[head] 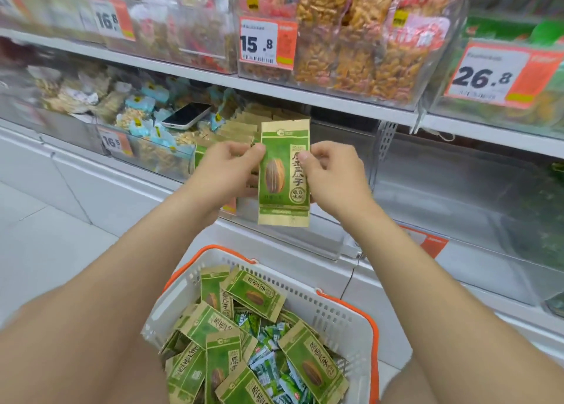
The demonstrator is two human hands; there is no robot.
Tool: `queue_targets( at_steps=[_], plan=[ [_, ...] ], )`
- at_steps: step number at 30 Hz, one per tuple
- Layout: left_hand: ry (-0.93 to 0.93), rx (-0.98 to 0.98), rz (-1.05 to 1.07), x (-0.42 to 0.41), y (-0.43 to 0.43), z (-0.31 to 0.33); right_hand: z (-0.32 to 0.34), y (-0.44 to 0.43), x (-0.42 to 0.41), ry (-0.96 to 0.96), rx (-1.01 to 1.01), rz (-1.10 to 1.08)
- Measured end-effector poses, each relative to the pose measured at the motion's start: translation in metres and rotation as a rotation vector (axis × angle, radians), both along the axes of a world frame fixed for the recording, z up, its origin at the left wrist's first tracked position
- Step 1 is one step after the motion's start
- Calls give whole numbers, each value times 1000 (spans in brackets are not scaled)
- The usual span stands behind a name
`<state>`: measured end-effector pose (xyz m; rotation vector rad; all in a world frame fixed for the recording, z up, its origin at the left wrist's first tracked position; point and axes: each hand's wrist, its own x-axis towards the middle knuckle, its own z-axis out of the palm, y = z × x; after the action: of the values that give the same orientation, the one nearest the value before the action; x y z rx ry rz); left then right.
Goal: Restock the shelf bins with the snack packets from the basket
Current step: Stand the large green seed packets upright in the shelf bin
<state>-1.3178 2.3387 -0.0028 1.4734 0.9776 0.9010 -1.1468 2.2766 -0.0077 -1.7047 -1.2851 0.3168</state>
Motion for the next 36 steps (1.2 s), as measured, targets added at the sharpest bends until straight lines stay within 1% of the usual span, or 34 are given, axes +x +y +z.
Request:
queue_targets(
  at_steps=[1, 2, 3, 5, 7, 9, 10, 12, 14, 16, 17, 19, 21, 23, 25, 28, 30, 34, 36],
  plan=[
    [4, -62, -68, 0, -1, 0, -2, 3, 0, -1, 49, -44],
    [5, -84, -109, 1, 0, -1, -3, 5, 0, -17, 87, -72],
    [-8, -78, -113, 2, 1, -1, -4, 7, 0, -22, 118, -76],
    [-38, -43, -23, 3, 7, -3, -7, 10, 0, 31, 131, -22],
    [9, 67, 118, 2, 18, -10, -11, 15, -1, 148, 63, 89],
    [141, 245, 224, 0, 33, -19, -12, 20, -4, 272, 8, 178],
    [175, 299, 252, 0, 37, -21, -13, 24, -4, 288, 15, 188],
    [148, 342, 269, 2, 44, -18, -14, 32, -4, 247, 103, 169],
    [133, 426, 277, 5, 47, -13, -13, 40, -3, 176, 214, 112],
    [189, 568, 311, 9, 51, -9, -11, 46, -1, 43, 307, 27],
    [227, 626, 336, 9, 53, -9, -12, 48, 0, -34, 315, -8],
    [293, 700, 391, 10, 59, -10, -15, 54, 1, -135, 241, -38],
    [375, 746, 444, 9, 66, -13, -23, 62, 1, -161, 91, -45],
    [436, 725, 454, 8, 71, -15, -32, 69, -1, -195, -54, -45],
    [441, 654, 417, 5, 74, -17, -38, 76, -3, -212, -142, -58],
    [456, 608, 376, 1, 73, -17, -41, 85, -6, -240, -200, -106],
    [461, 629, 363, -1, 73, -17, -41, 87, -8, -264, -221, -128],
    [456, 690, 356, -4, 71, -21, -42, 94, -7, -198, -165, -140],
    [443, 725, 346, -5, 69, -24, -46, 98, -5, -209, -182, -130]
  ],
)
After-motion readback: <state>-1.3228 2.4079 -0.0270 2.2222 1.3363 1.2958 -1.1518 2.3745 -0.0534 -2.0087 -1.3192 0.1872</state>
